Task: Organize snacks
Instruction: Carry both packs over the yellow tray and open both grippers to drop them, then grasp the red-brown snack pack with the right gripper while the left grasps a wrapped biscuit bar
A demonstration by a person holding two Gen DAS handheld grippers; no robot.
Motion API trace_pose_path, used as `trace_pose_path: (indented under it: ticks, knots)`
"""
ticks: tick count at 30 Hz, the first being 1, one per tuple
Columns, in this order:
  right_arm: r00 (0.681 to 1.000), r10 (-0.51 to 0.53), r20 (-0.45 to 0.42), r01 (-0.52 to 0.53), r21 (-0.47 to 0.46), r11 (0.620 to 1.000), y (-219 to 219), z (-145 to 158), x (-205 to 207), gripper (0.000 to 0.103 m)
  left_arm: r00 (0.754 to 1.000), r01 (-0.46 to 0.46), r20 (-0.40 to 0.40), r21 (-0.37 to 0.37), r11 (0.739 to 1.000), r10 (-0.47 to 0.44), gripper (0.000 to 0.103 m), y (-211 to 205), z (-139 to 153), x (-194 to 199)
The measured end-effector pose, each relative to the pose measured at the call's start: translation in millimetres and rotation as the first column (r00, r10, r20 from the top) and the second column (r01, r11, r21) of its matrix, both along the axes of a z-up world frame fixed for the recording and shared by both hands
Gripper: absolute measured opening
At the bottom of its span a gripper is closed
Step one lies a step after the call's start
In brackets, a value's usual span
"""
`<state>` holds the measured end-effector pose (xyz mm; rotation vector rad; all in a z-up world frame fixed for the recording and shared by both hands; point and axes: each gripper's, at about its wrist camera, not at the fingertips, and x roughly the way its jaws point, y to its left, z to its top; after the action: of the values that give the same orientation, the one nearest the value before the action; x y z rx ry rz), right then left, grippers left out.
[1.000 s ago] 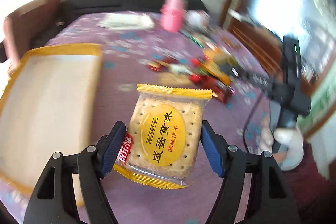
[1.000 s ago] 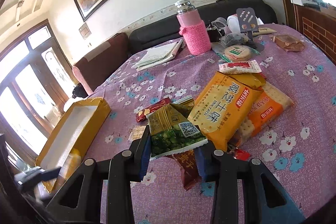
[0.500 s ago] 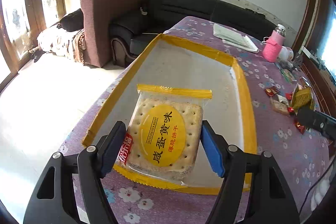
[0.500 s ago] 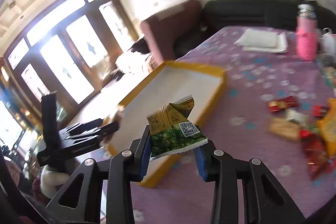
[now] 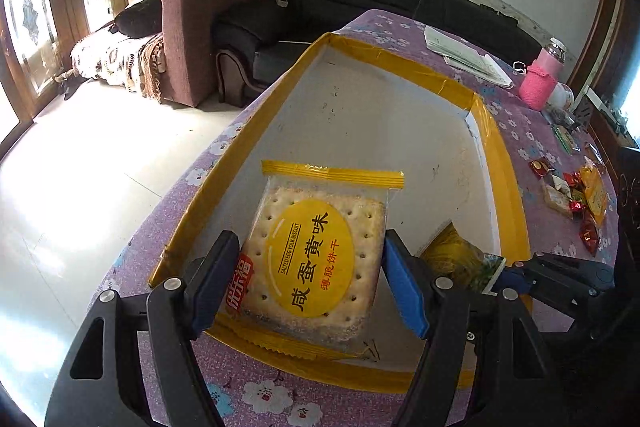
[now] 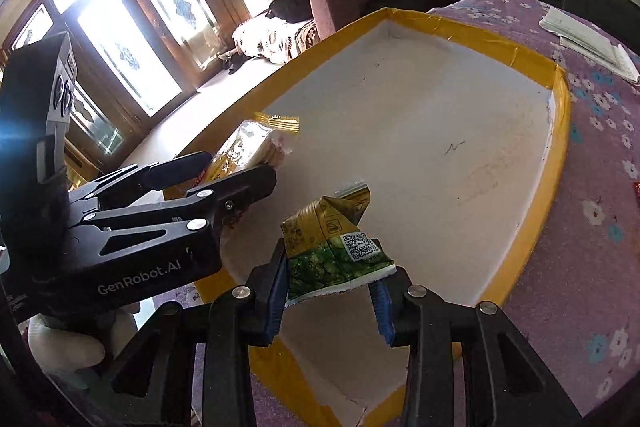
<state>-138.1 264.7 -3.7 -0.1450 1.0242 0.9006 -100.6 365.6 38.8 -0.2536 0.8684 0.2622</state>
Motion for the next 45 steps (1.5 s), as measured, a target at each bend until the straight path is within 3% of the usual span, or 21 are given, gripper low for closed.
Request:
trace_pose_path:
  ticks: [2,6,8,11,16,20,23,26,29,35,39,42,45]
  knots:
    - [1.0,-0.003,0.017,0.003,0.001,1.0,1,3,-3,0.04,1.0,0.0,0.013,-0.017,1.0,0.001,0.072,1,3,-2]
    - [0.999,-0.01,0.033,0.008,0.032,0.999,-5,13,-11,0.053,0.998,-0.015,0.056,-0.027,1.0,0.017,0.072,5,20,-12]
    - [0.999,-0.016,0.047,0.014,0.057,0.998,-13,24,-18,0.053,0.995,-0.037,0.09,-0.047,0.998,0.041,0.072,8,31,-20]
    - [0.996,-0.036,0.077,0.028,0.107,0.994,-31,43,-20,0.055,0.988,-0.05,0.139,-0.09,0.995,0.062,0.072,9,46,-31]
    - [0.98,-0.134,0.145,0.109,0.171,0.979,-88,71,-15,0.071,0.978,0.021,0.207,-0.157,0.987,0.012,0.082,-16,70,-44]
    - [0.937,-0.297,0.185,0.279,0.119,0.953,-161,62,22,0.072,0.965,0.14,0.245,-0.158,0.978,-0.099,0.082,-57,79,-47]
    - [0.876,-0.463,0.133,0.453,0.098,0.886,-242,44,58,0.072,0.957,0.206,0.236,-0.159,0.965,-0.166,0.082,-80,76,-45]
    - [0.823,-0.565,0.056,0.558,0.096,0.824,-307,27,80,0.074,0.954,0.249,0.211,-0.159,0.955,-0.213,0.082,-101,69,-36]
    - [0.816,-0.577,0.021,0.575,0.071,0.815,-333,14,97,0.073,0.953,0.272,0.186,-0.169,0.947,-0.24,0.082,-114,66,-28]
    - [0.845,-0.53,0.062,0.531,0.004,0.847,-307,-3,101,0.072,0.937,0.327,0.159,-0.094,0.94,-0.31,0.082,-145,74,-11]
    - [0.852,-0.51,0.12,0.517,-0.034,0.855,-287,-10,96,0.069,0.926,0.362,0.151,-0.108,0.926,-0.345,0.082,-164,76,20]
    - [0.85,-0.508,0.139,0.521,-0.082,0.849,-285,-20,97,0.036,0.916,0.398,0.142,-0.185,0.898,-0.376,0.082,-180,69,50]
    - [0.844,-0.533,0.061,0.534,-0.006,0.845,-300,-23,97,0.034,0.9,0.436,0.133,-0.279,0.856,-0.415,0.082,-199,56,83]
